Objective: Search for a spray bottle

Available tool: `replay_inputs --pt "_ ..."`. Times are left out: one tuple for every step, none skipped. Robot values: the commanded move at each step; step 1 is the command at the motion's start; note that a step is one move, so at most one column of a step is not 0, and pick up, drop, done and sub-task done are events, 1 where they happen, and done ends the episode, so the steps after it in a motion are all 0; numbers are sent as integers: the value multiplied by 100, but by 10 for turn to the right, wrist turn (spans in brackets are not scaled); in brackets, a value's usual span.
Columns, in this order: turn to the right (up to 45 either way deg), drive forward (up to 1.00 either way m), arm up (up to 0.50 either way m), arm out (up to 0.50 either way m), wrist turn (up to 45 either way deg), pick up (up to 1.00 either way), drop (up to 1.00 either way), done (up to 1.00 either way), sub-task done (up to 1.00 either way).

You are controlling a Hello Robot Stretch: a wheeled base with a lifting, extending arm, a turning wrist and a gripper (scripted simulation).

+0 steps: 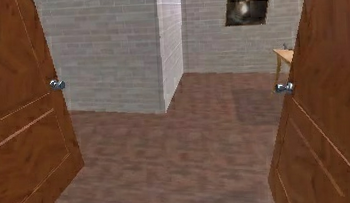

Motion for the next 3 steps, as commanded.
replay_inputs --pt "0 25 0 0 0 0 0 0 0" --pt "30 0 0 0 0 0 0 0 0" --pt "0 95 0 0 0 0 0 0 0"
